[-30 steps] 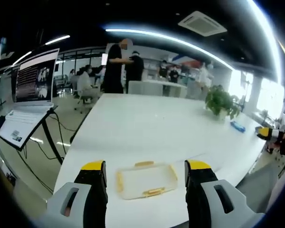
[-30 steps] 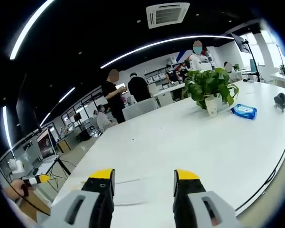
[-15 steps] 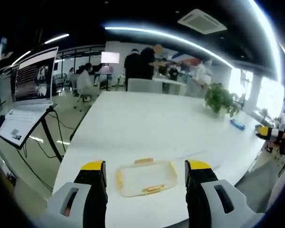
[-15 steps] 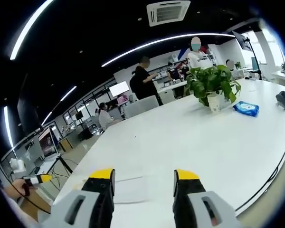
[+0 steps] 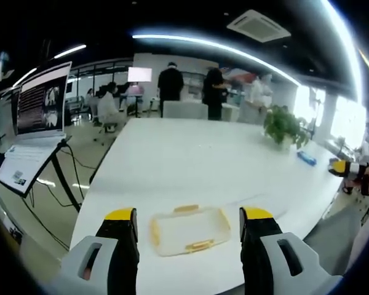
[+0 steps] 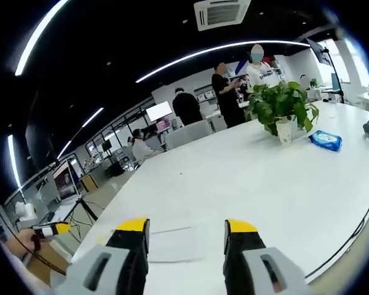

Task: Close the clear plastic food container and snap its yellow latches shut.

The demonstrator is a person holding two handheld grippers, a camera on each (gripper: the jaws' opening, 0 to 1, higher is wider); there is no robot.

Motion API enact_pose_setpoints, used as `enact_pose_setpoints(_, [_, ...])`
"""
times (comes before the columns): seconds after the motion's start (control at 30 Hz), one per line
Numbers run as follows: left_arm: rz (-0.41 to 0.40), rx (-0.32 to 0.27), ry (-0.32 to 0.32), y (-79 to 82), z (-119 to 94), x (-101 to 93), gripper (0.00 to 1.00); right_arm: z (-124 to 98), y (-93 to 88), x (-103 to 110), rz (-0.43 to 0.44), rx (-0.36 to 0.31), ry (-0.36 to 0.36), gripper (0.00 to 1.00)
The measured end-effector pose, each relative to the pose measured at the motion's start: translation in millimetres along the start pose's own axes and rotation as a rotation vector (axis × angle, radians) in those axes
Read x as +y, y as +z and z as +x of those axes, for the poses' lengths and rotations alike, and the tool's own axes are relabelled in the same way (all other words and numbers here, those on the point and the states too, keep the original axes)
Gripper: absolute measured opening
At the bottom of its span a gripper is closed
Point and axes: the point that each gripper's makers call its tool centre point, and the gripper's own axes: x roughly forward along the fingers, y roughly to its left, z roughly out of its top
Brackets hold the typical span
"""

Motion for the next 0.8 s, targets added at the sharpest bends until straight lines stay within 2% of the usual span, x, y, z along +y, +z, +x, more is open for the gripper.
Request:
enact_pose_setpoints(0.2, [-0.001,0.007,0.000,-1.9,2,2.7,0.66,9,-3.1,9,-0.006,0.009,0.023,0.47])
enact_pose_setpoints(0.47, [-0.007,0.019,-0.007,-5.5,8,4.0,0.65,28,-12.6,35,-0.017,0.039,0.085,0.46])
enact_pose_setpoints(0.8, [0.015,0.033,-0.018,-6.4,16,6.6,0.65,50,-12.6,57,-0.070,0.068,0.155,0.46])
